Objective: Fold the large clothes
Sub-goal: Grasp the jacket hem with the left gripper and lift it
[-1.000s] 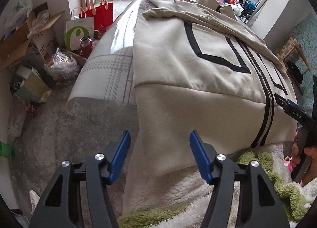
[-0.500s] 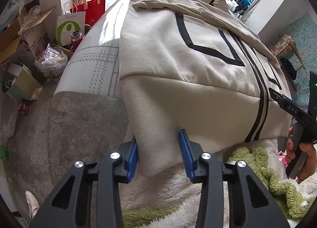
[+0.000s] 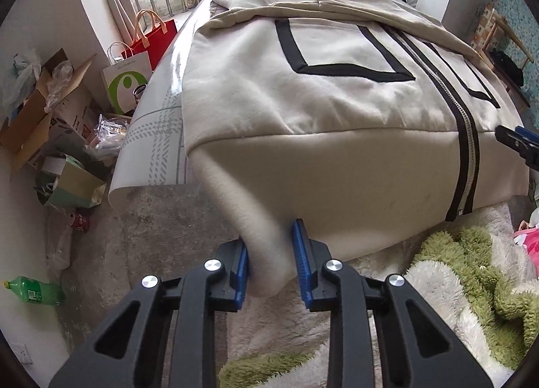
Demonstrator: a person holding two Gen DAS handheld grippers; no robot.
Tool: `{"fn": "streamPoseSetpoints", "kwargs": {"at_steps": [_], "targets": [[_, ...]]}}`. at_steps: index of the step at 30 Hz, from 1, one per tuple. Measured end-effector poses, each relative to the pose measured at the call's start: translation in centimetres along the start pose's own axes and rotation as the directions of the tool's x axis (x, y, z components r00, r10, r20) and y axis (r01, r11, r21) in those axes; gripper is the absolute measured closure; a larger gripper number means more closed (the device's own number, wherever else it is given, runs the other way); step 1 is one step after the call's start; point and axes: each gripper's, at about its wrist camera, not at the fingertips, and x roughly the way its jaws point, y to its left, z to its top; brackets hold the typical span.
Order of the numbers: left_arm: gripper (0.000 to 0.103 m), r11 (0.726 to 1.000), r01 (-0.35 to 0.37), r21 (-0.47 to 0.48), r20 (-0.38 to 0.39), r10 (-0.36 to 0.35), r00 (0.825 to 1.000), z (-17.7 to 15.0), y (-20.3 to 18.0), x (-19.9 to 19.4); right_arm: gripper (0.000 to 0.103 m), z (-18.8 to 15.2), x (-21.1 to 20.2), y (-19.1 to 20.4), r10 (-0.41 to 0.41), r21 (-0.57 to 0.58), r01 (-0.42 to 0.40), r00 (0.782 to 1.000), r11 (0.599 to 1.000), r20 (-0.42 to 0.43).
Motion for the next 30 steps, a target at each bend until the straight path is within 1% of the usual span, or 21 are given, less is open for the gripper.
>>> {"fn": "streamPoseSetpoints", "kwargs": {"at_steps": [3, 5, 8, 12, 14, 17, 19, 24, 26, 27, 28, 30], "targets": [[0.080, 1.000, -0.010, 0.014, -0.003, 0.010, 1.000, 0.2, -0.2, 0.1, 0.008, -1.6, -1.3, -1.0, -0.005, -0.030, 0.004, 0.999, 1.000, -0.034], [0.080, 1.000, -0.015, 0.021, -0.004, 0.015, 1.000, 0.1, -0.4, 0.1, 0.008, -2.7, -1.8, -1.9, 0.004, -0.025, -0.006, 0.998, 1.000, -0.065], [0.080, 0.999, -0.016, 0.028, -0.007, 0.016, 1.000, 0.2, -0.5, 0.2, 0.008, -3.9, -2.2, -3.8, 0.047, 0.054, -0.041, 0.992, 0.998, -0.113], [0.080, 0.999, -0.017, 0.033, -0.007, 0.017, 1.000, 0.2, -0.5, 0.2, 0.010, -4.9, -2.0, -6.7, 0.114, 0.192, -0.083, 0.981, 0.978, -0.160], [0.080, 0.999, -0.018, 0.034, -0.006, 0.018, 1.000, 0.2, -0.7, 0.2, 0.017, -5.4, -1.4, -7.8, 0.141, 0.245, -0.095, 0.974, 0.965, -0.178], [0.080, 0.999, -0.019, 0.034, -0.006, 0.019, 1.000, 0.2, -0.7, 0.2, 0.026, -6.0, -0.6, -9.1, 0.156, 0.296, -0.094, 0.969, 0.951, -0.192], [0.080, 0.999, -0.021, 0.037, -0.005, 0.022, 1.000, 0.2, -0.8, 0.2, 0.028, -5.9, -0.4, -9.7, 0.162, 0.314, -0.097, 0.969, 0.945, -0.188], [0.080, 0.999, -0.025, 0.041, -0.005, 0.025, 1.000, 0.2, -0.8, 0.2, 0.028, -5.5, -0.2, -11.2, 0.145, 0.324, -0.087, 0.976, 0.942, -0.162], [0.080, 0.999, -0.026, 0.041, -0.005, 0.026, 1.000, 0.2, -0.9, 0.2, 0.029, -5.6, 0.0, -11.7, 0.164, 0.336, -0.105, 0.975, 0.936, -0.152], [0.080, 0.999, -0.027, 0.042, -0.005, 0.027, 1.000, 0.2, -0.9, 0.2, 0.031, -5.7, 0.2, -12.3, 0.178, 0.341, -0.117, 0.972, 0.933, -0.152], [0.080, 0.999, -0.027, 0.043, -0.004, 0.027, 1.000, 0.2, -0.9, 0.2, 0.037, -5.6, 0.7, -12.3, 0.189, 0.344, -0.126, 0.970, 0.930, -0.155], [0.080, 0.999, -0.029, 0.046, -0.003, 0.029, 1.000, 0.2, -0.8, 0.1, 0.045, -5.7, 1.3, -12.5, 0.219, 0.353, -0.150, 0.962, 0.923, -0.165]]}}
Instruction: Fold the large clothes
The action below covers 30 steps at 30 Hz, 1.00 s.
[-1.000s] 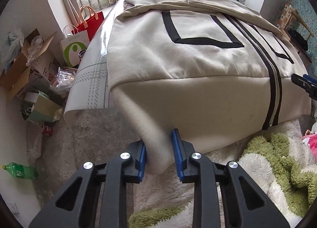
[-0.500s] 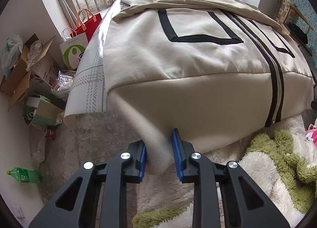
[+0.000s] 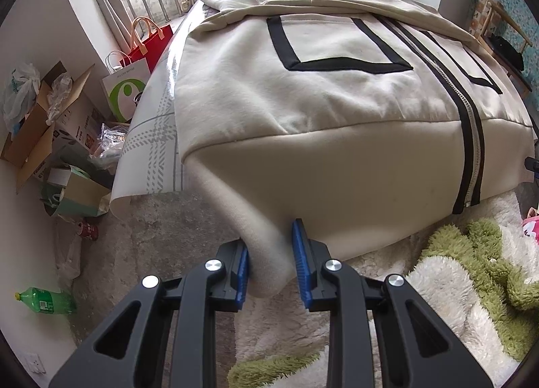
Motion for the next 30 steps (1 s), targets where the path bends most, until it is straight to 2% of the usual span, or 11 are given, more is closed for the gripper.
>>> {"fn": "streamPoseSetpoints", "kwargs": {"at_steps": [3, 5, 6, 8, 11, 14, 16, 20, 22, 26, 30], "targets": [[0.080, 1.000, -0.001, 0.002, 0.004, 0.001, 1.000, 0.0, 0.2, -0.3, 0.069, -0.2, 0.2, -0.3, 0.014, 0.003, -0.014, 1.000, 1.000, -0.028], [0.087, 1.000, 0.000, 0.016, 0.019, 0.000, 1.000, 0.0, 0.4, -0.9, 0.092, -0.3, -0.2, -0.4, 0.023, 0.000, -0.023, 0.999, 1.000, -0.030], [0.088, 1.000, 0.007, 0.022, 0.027, -0.008, 1.000, 0.0, 0.3, -1.4, 0.096, -0.4, -0.5, -0.5, 0.027, -0.002, -0.027, 0.999, 1.000, -0.029], [0.092, 0.998, 0.068, 0.010, 0.036, -0.068, 0.997, 0.1, 0.9, -2.3, 0.098, -0.4, -1.4, -0.3, 0.051, -0.007, -0.051, 0.999, 0.999, -0.014], [0.096, 0.977, 0.195, -0.086, 0.031, -0.193, 0.981, 0.6, 2.9, -3.5, 0.099, -0.3, -3.3, 0.5, 0.066, -0.042, -0.065, 0.998, 0.997, 0.017], [0.097, 0.931, 0.333, -0.152, 0.083, -0.324, 0.942, 1.4, 4.5, -5.5, 0.100, 0.0, -5.4, 1.3, 0.094, -0.071, -0.089, 0.994, 0.993, 0.062], [0.097, 0.892, 0.417, -0.174, 0.134, -0.398, 0.907, 2.2, 5.4, -7.0, 0.100, 0.7, -6.8, 1.6, 0.130, -0.075, -0.123, 0.986, 0.990, 0.104], [0.097, 0.813, 0.539, -0.221, 0.222, -0.496, 0.840, 4.0, 6.4, -8.4, 0.100, 2.7, -8.6, 2.0, 0.214, -0.068, -0.205, 0.960, 0.976, 0.180], [0.097, 0.781, 0.573, -0.249, 0.256, -0.518, 0.816, 5.0, 7.4, -8.3, 0.100, 3.9, -8.9, 2.1, 0.251, -0.058, -0.245, 0.944, 0.968, 0.212], [0.097, 0.755, 0.571, -0.322, 0.286, -0.497, 0.819, 7.0, 8.7, -6.9, 0.100, 7.1, -8.5, 1.9, 0.281, -0.021, -0.287, 0.920, 0.958, 0.271], [0.097, 0.678, 0.610, -0.410, 0.322, -0.518, 0.792, 8.8, 10.6, -4.7, 0.100, 10.3, -7.2, 1.5, 0.315, 0.042, -0.344, 0.897, 0.938, 0.310]]}}
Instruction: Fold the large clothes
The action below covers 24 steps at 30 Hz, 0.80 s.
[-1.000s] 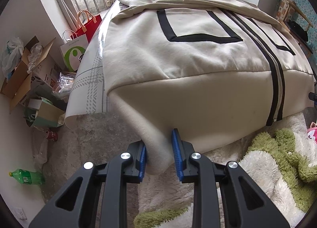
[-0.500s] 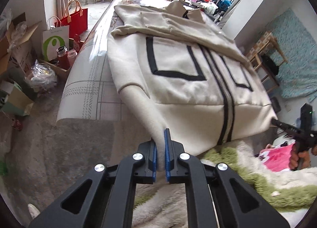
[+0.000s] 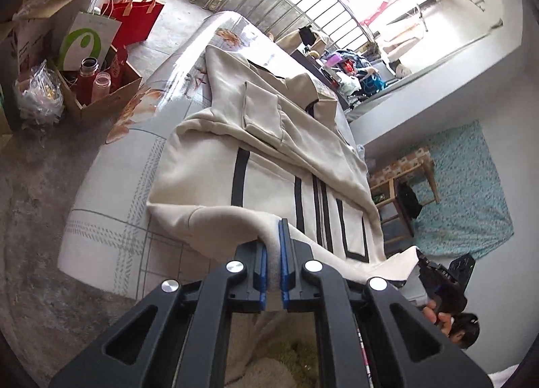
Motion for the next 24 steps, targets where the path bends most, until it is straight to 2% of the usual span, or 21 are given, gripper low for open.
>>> {"fn": "streamPoseSetpoints", "kwargs": {"at_steps": [5, 10, 12, 13, 14, 16, 18, 20, 22, 24], "targets": [[0.097, 0.998, 0.012, -0.066, 0.016, -0.011, 1.000, 3.0, 1.6, 1.9, 0.100, 2.2, 3.1, -1.3, 0.029, 0.071, -0.030, 0.999, 0.997, 0.015], [0.091, 0.995, -0.099, -0.021, 0.006, 0.099, 0.995, 4.9, 1.6, 5.1, 0.098, 3.2, 7.0, -3.1, -0.012, 0.122, 0.014, 1.000, 0.992, -0.024], [0.078, 0.988, -0.154, -0.016, 0.009, 0.154, 0.988, 5.4, 1.9, 5.8, 0.093, 3.4, 7.8, -4.1, -0.020, 0.163, 0.026, 0.999, 0.986, -0.039], [0.071, 0.985, -0.170, -0.010, 0.027, 0.170, 0.985, 5.7, 2.1, 5.7, 0.082, 3.4, 7.8, -4.5, -0.031, 0.175, 0.037, 0.999, 0.984, -0.038], [0.068, 0.983, -0.181, -0.003, 0.047, 0.181, 0.982, 6.0, 2.3, 5.3, 0.065, 3.5, 7.4, -4.6, -0.061, 0.175, 0.064, 0.998, 0.983, -0.024], [0.067, 0.981, -0.196, 0.001, 0.080, 0.195, 0.978, 6.4, 2.6, 4.3, 0.053, 3.6, 6.0, -4.6, -0.131, 0.156, 0.125, 0.991, 0.980, 0.024], [0.067, 0.977, -0.211, 0.014, 0.113, 0.208, 0.972, 6.5, 2.8, 3.2, 0.053, 3.7, 4.5, -4.3, -0.164, 0.134, 0.155, 0.984, 0.979, 0.064], [0.067, 0.975, -0.213, 0.067, 0.135, 0.202, 0.970, 6.2, 1.9, 2.6, 0.053, 3.5, 3.7, -3.1, -0.180, 0.080, 0.174, 0.980, 0.982, 0.086], [0.067, 0.966, -0.208, 0.154, 0.126, 0.190, 0.974, 5.5, 0.2, 3.2, 0.053, 3.0, 3.9, -0.8, -0.181, -0.030, 0.184, 0.981, 0.982, 0.066], [0.067, 0.944, -0.204, 0.258, 0.089, 0.187, 0.978, 4.5, -2.0, 5.1, 0.051, 2.1, 5.7, 2.0, -0.191, -0.173, 0.190, 0.982, 0.966, 0.010]]}}
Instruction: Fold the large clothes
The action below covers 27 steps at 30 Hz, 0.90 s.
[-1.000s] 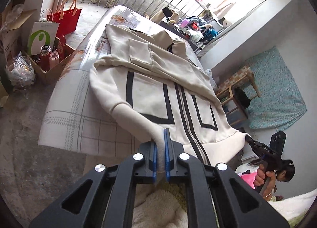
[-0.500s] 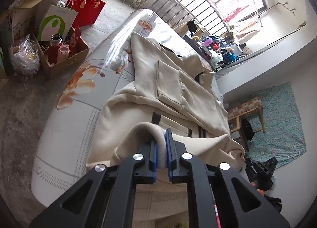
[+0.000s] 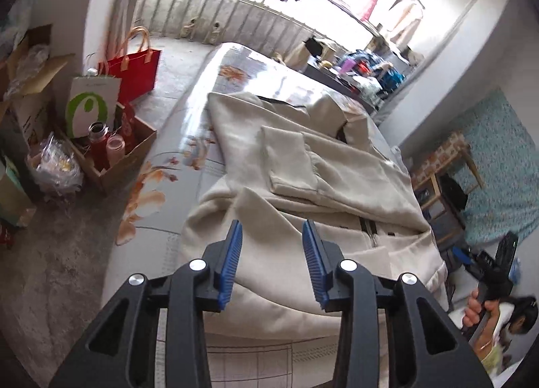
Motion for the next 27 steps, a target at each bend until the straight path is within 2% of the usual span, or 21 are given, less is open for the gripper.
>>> {"fn": "streamPoseSetpoints", "kwargs": {"at_steps": [1, 4, 6, 7, 9, 10, 11, 13, 15, 16, 17, 19, 20, 22, 24, 25, 27], "targets": [[0.067, 0.999, -0.006, 0.052, -0.017, 0.007, 1.000, -0.3, -1.4, 0.9, 0.050, -0.4, 0.8, 1.6, -0.017, -0.076, 0.015, 1.000, 0.997, -0.025], [0.067, 0.976, -0.113, 0.188, -0.061, 0.126, 0.990, -0.9, -4.5, 4.3, 0.051, -1.4, 3.5, 5.2, -0.119, -0.252, 0.100, 0.991, 0.963, -0.064], [0.067, 0.960, -0.137, 0.244, -0.068, 0.157, 0.985, -1.2, -5.6, 6.3, 0.051, -1.8, 5.2, 6.1, -0.130, -0.284, 0.095, 0.986, 0.954, -0.107], [0.067, 0.949, -0.156, 0.274, -0.073, 0.182, 0.981, -1.4, -6.0, 7.2, 0.055, -1.8, 6.0, 6.2, -0.145, -0.290, 0.104, 0.982, 0.951, -0.122], [0.067, 0.919, -0.225, 0.325, -0.076, 0.262, 0.962, -1.7, -6.4, 8.8, 0.058, -1.8, 7.6, 5.9, -0.220, -0.309, 0.169, 0.965, 0.936, -0.140], [0.067, 0.911, -0.238, 0.336, -0.086, 0.281, 0.956, -1.9, -6.2, 9.5, 0.062, -1.9, 8.2, 5.7, -0.257, -0.322, 0.201, 0.956, 0.925, -0.141], [0.067, 0.907, -0.254, 0.335, -0.090, 0.299, 0.950, -2.0, -5.9, 10.0, 0.062, -1.9, 8.5, 5.5, -0.259, -0.326, 0.205, 0.957, 0.923, -0.133], [0.067, 0.896, -0.274, 0.349, -0.061, 0.314, 0.948, -2.1, -5.9, 10.0, 0.066, -1.9, 8.5, 5.3, -0.259, -0.333, 0.205, 0.958, 0.920, -0.127], [0.073, 0.884, -0.292, 0.364, -0.035, 0.326, 0.945, -2.4, -6.1, 9.9, 0.084, -1.9, 8.4, 5.4, -0.265, -0.349, 0.210, 0.957, 0.913, -0.119], [0.083, 0.873, -0.310, 0.376, -0.014, 0.340, 0.940, -2.5, -6.3, 10.0, 0.097, -2.0, 8.4, 5.5, -0.255, -0.354, 0.197, 0.958, 0.914, -0.127], [0.094, 0.860, -0.327, 0.392, 0.003, 0.354, 0.935, -2.6, -6.6, 9.9, 0.100, -2.0, 8.3, 5.6, -0.260, -0.357, 0.202, 0.958, 0.912, -0.123], [0.100, 0.856, -0.324, 0.403, 0.023, 0.344, 0.939, -2.7, -6.7, 9.6, 0.101, -2.0, 8.0, 6.2, -0.270, -0.371, 0.214, 0.957, 0.904, -0.105], [0.101, 0.859, -0.319, 0.399, 0.036, 0.333, 0.942, -2.7, -6.9, 9.1, 0.102, -1.9, 7.4, 6.4, -0.266, -0.370, 0.218, 0.960, 0.903, -0.082], [0.101, 0.852, -0.333, 0.404, 0.109, 0.316, 0.942, -2.2, -7.5, 7.2, 0.102, -1.2, 5.4, 6.9, -0.261, -0.355, 0.240, 0.965, 0.903, -0.011], [0.101, 0.836, -0.376, 0.399, 0.207, 0.317, 0.926, -1.3, -8.2, 4.8, 0.102, -0.2, 3.3, 7.1, -0.242, -0.322, 0.247, 0.969, 0.914, 0.056], [0.101, 0.839, -0.386, 0.382, 0.232, 0.317, 0.920, -0.7, -8.1, 4.1, 0.102, 0.3, 2.7, 7.1, -0.236, -0.309, 0.248, 0.969, 0.918, 0.077], [0.101, 0.849, -0.384, 0.362, 0.235, 0.316, 0.919, 0.1, -7.6, 4.1, 0.102, 0.9, 2.8, 7.0, -0.241, -0.304, 0.259, 0.966, 0.917, 0.097]]}}
